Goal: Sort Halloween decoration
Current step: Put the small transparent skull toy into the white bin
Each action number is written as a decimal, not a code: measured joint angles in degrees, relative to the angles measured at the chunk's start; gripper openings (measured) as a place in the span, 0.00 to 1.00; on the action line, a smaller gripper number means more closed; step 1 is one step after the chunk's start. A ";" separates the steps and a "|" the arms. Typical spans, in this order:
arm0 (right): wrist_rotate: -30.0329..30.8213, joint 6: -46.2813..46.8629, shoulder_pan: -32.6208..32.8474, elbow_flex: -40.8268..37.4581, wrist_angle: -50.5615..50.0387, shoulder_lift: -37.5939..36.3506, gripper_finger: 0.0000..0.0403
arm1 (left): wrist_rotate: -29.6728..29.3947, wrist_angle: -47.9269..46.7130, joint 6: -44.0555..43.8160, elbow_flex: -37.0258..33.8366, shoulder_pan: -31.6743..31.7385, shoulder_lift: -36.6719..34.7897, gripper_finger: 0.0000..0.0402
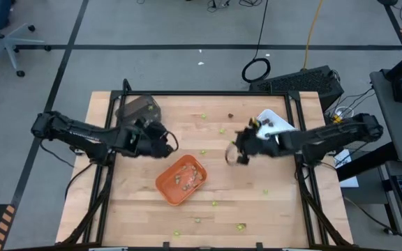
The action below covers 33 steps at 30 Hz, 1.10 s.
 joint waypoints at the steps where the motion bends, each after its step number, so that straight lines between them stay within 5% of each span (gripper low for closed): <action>1: -2.29 -1.05 -2.96 0.00 0.12 0.00 0.43 | -1.42 -0.07 -1.11 0.00 -1.64 0.10 0.34; 9: -22.58 -12.52 -24.84 0.00 4.14 2.07 0.46 | -9.68 6.28 -5.75 -4.24 -11.59 0.10 0.34; 16: -31.78 -19.64 -34.71 0.02 9.81 11.47 0.57 | -10.27 15.78 -7.26 -8.01 -14.23 0.14 0.34; 25: -36.57 -28.54 -38.35 0.02 17.57 22.04 0.63 | -10.30 18.03 -7.26 -8.44 -14.67 0.89 0.34; 33: -36.62 -27.19 -42.09 1.80 19.33 26.62 0.63 | -10.28 18.32 -7.26 -8.44 -14.67 1.41 0.34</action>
